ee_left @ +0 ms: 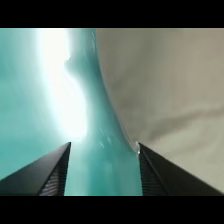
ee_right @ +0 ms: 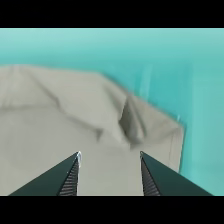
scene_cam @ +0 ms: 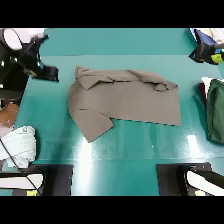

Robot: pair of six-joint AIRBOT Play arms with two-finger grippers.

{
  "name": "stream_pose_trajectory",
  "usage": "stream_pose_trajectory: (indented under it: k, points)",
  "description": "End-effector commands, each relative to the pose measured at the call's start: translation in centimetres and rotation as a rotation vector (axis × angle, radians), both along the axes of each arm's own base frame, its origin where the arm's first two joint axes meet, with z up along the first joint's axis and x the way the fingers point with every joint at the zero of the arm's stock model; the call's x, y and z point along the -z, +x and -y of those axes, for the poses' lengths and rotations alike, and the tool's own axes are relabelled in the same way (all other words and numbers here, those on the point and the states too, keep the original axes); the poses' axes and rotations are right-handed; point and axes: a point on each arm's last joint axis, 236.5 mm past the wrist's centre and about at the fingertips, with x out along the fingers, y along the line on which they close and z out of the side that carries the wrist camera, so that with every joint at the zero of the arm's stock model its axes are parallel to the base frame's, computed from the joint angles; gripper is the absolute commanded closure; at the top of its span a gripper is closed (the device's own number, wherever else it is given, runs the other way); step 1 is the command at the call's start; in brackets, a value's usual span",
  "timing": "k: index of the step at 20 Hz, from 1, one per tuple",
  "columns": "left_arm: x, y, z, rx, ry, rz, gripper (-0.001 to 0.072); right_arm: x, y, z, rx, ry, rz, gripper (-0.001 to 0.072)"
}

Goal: Fold the shirts.

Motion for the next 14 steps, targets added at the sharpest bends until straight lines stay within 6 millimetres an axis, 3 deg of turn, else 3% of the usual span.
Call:
stream_pose_trajectory:
  k: [1, 3, 5, 9, 14]
  points:
    - [6.1, -4.9, 0.6, -0.025, -0.052, -0.091, 0.0231, 1.0, -3.5, -0.3, -0.004, -0.002, -0.017, 0.0285]
    - [9.6, -6.7, 1.5, -0.061, -0.103, -0.126, 0.0230, 1.6, -4.8, -0.4, 0.001, -0.001, -0.013, 0.0285]
    - [11.6, -6.9, 3.0, -0.105, -0.178, -0.122, 0.0230, 2.1, -5.7, -0.8, 0.000, 0.018, -0.004, 0.0285]
    - [12.3, -5.1, 4.0, -0.178, -0.248, -0.045, 0.0231, 2.3, -6.2, -2.7, -0.021, 0.108, -0.001, 0.0285]
    - [14.3, -5.9, 4.4, -0.188, -0.259, -0.122, 0.0231, 2.4, -6.0, -3.1, -0.025, 0.127, -0.004, 0.0285]
